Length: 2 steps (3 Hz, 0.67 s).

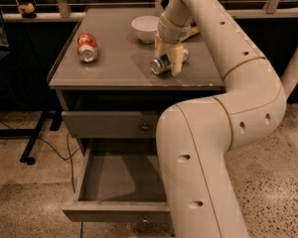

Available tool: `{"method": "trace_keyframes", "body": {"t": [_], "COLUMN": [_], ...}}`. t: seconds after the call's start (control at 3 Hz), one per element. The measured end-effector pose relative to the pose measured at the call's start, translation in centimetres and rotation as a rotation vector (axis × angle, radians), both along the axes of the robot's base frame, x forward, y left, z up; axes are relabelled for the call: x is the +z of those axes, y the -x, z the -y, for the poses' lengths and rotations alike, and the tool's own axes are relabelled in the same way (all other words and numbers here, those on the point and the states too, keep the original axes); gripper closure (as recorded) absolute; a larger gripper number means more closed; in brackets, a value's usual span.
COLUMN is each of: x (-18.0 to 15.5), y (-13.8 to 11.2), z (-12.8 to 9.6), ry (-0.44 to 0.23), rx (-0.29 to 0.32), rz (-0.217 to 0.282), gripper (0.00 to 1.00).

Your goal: Place redbull can into middle drawer

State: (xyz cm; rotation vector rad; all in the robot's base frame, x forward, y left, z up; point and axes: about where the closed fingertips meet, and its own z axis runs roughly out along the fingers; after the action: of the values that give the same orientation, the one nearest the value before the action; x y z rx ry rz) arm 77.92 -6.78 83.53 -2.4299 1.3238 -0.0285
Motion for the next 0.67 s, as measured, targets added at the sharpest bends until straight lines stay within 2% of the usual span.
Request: {"method": "trace_keyframes", "body": {"t": [0.33, 0.67], "x": [0.00, 0.02], "y": [0.00, 0.00], "z": [0.00, 0.00], "ry": [0.000, 0.000], "rx": [0.000, 0.000], "rz": [0.000, 0.000], "gripper": [1.00, 1.00]}}
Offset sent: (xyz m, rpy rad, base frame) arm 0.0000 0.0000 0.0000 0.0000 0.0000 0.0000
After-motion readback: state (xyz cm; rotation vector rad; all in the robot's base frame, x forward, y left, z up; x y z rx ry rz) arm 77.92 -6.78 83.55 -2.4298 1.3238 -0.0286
